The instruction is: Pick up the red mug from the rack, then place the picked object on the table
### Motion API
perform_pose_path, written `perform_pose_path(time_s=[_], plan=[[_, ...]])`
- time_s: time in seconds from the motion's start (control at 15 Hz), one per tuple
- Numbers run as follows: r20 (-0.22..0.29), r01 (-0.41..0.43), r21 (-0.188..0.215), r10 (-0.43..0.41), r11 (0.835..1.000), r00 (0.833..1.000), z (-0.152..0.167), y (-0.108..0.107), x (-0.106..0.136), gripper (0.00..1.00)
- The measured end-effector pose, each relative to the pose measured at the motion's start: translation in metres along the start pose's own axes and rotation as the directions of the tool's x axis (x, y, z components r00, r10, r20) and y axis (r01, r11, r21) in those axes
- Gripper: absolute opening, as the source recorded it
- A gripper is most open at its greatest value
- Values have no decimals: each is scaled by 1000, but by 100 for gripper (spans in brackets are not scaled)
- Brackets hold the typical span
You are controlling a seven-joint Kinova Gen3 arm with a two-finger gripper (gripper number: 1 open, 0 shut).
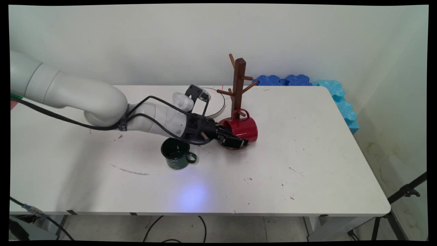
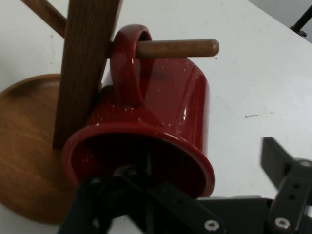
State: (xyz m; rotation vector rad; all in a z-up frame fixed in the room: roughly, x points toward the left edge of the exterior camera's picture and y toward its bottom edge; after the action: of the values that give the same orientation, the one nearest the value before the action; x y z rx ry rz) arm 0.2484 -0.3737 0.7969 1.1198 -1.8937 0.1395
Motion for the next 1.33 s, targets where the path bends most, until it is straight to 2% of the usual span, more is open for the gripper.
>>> perform_pose_path(time_s=[0.07,0.67,1.33], plan=[[0,-1,0,1,1000,1000,1,0,0,0],[-1,-24,-10,24,1000,1000,2,1,-2,0],[-38,-48,-43,46,998,998,-10,9,4,0]])
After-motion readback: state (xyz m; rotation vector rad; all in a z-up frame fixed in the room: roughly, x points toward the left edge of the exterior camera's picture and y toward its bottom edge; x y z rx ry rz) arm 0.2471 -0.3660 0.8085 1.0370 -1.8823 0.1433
